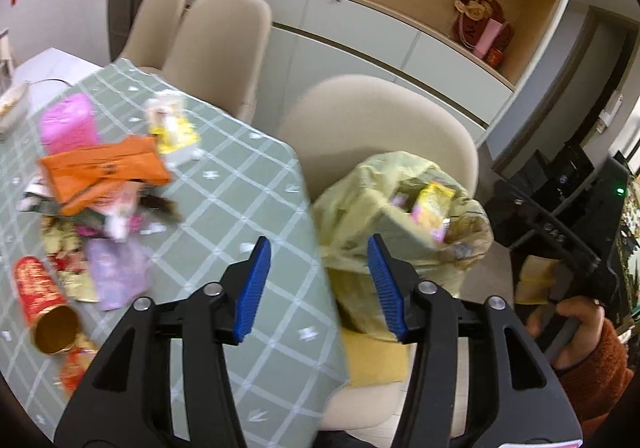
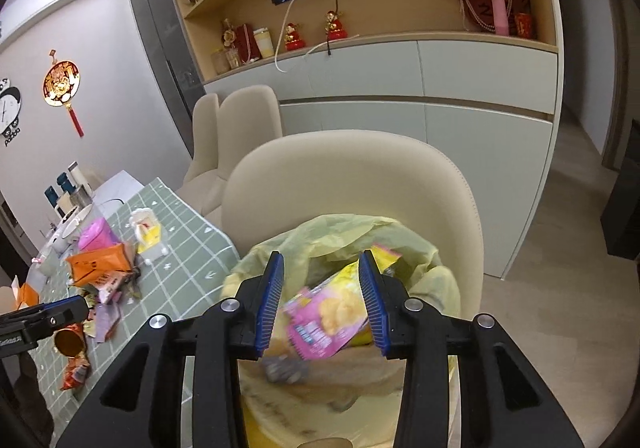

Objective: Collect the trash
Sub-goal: 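Open the right gripper over the yellow bag to drop the yellow snack packet, then move both open grippers back over the table toward the red cup and red wrapper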

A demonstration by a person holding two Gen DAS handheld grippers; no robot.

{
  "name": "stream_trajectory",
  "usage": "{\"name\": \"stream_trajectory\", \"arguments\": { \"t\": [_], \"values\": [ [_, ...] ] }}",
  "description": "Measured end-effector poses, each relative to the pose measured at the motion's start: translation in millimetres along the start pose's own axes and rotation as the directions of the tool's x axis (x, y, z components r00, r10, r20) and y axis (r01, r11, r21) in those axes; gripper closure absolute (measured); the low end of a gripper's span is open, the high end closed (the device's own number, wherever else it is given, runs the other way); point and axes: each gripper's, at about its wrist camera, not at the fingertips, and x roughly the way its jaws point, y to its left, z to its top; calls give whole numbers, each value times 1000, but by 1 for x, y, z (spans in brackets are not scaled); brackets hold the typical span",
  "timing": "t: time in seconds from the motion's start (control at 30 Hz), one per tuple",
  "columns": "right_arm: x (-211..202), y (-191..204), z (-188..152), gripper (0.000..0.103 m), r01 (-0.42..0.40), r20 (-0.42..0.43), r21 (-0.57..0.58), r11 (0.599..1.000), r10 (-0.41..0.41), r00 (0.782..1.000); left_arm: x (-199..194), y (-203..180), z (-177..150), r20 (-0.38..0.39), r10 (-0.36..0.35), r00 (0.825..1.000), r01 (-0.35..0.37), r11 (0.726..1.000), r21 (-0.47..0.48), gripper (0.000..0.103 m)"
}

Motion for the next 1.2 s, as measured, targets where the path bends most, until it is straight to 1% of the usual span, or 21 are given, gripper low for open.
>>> {"name": "stream_trajectory", "arguments": {
  "t": [0.03, 0.07, 0.13, 0.2, 0.23, 0.3, 0.33, 0.43, 0.5, 0.6, 0.67, 0.77, 0.87, 0.93, 0.97, 1.13, 1.2],
  "values": [
    [-3, 6, -2, 63, -7, 3, 0, 1000, 7, 1000, -5, 7, -1, 8, 11, 1000, -11, 1000, -3, 52],
    [-6, 9, -4, 57, -19, 5, 1, 1000, 19, 1000, -13, 20, -3, 23, 32, 999, -32, 999, -12, 52],
    [-11, 22, -10, 56, -63, 13, 10, 998, 63, 998, -24, 38, -7, 43, 61, 997, -60, 998, -34, 52],
    [-11, 34, -17, 56, -77, -9, 14, 997, 77, 997, -38, 64, -13, 61, 100, 993, -94, 992, -85, 52],
    [-11, 44, -21, 55, -92, -21, 4, 996, 92, 996, -43, 73, -16, 66, 109, 992, -102, 990, -102, 52],
    [-13, 59, -26, 53, -105, -27, -26, 994, 104, 994, -56, 98, -26, 84, 152, 985, -139, 980, -140, 52],
    [-14, 70, -28, 50, -113, -31, -49, 992, 112, 993, -63, 111, -31, 88, 178, 980, -163, 974, -158, 52],
    [-14, 100, -34, 47, -138, -37, -105, 985, 135, 990, -81, 144, -44, 93, 224, 970, -199, 954, -223, 52],
    [-10, 122, -42, 47, -167, -79, -141, 976, 157, 984, -96, 171, -56, 92, 273, 958, -240, 934, -264, 51],
    [-4, 148, -54, 47, -185, -143, -179, 966, 161, 977, -115, 209, -75, 76, 327, 942, -286, 900, -328, 50],
    [2, 168, -64, 47, -212, -194, -191, 958, 175, 965, -127, 230, -88, 64, 347, 936, -302, 881, -365, 50],
    [9, 192, -80, 47, -246, -255, -200, 948, 193, 948, -138, 253, -105, 42, 359, 932, -313, 860, -404, 49],
    [19, 222, -102, 47, -297, -327, -213, 931, 219, 919, -149, 268, -123, 23, 360, 933, -316, 845, -432, 49],
    [24, 242, -117, 47, -339, -365, -199, 920, 251, 897, -153, 273, -131, 15, 354, 935, -313, 845, -434, 49],
    [27, 255, -126, 47, -363, -388, -191, 912, 270, 881, -156, 276, -136, 12, 348, 938, -309, 847, -432, 49],
    [39, 310, -170, 47, -419, -475, -175, 891, 296, 828, -164, 284, -152, 3, 319, 948, -289, 862, -416, 49],
    [43, 324, -181, 47, -405, -479, -180, 896, 280, 832, -167, 289, -158, 3, 316, 949, -289, 871, -397, 49]
  ]
}}
